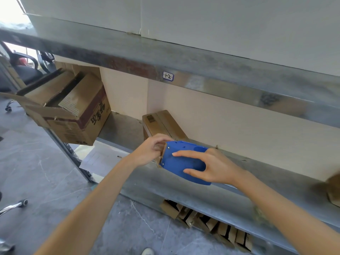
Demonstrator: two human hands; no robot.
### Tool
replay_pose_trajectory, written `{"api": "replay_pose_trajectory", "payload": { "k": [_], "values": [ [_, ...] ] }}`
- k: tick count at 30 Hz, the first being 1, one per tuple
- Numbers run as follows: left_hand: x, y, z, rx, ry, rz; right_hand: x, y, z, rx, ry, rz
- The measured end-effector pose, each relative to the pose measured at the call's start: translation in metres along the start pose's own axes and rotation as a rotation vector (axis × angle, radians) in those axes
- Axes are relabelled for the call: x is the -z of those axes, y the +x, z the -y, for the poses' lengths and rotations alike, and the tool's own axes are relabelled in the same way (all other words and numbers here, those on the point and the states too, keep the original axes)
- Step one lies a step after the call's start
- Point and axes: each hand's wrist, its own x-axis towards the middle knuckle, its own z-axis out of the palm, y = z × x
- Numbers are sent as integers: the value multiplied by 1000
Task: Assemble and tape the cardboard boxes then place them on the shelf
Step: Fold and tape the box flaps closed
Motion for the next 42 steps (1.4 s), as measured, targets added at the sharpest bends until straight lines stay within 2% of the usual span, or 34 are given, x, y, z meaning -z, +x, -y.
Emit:
{"api": "replay_pose_trajectory", "payload": {
  "k": [4, 10, 17, 23, 31, 42],
  "values": [
    [1, 2, -2, -5, -68, 52, 3, -2, 4, 28, -13, 19],
    [-4, 1, -2, -51, -30, 130, 7, -4, 11, 72, -22, 16],
    [-6, 0, -2, -5, -114, 158, 7, -4, 9, 43, -40, 18],
    [-2, 4, 1, -7, 8, 131, 6, -4, 10, 36, -50, 12],
    [-4, 4, 4, 9, -129, 131, 7, -4, 9, 22, -45, 9],
    [3, 4, 11, 15, -16, 17, 2, 0, -7, -76, 86, 86]
  ]
}}
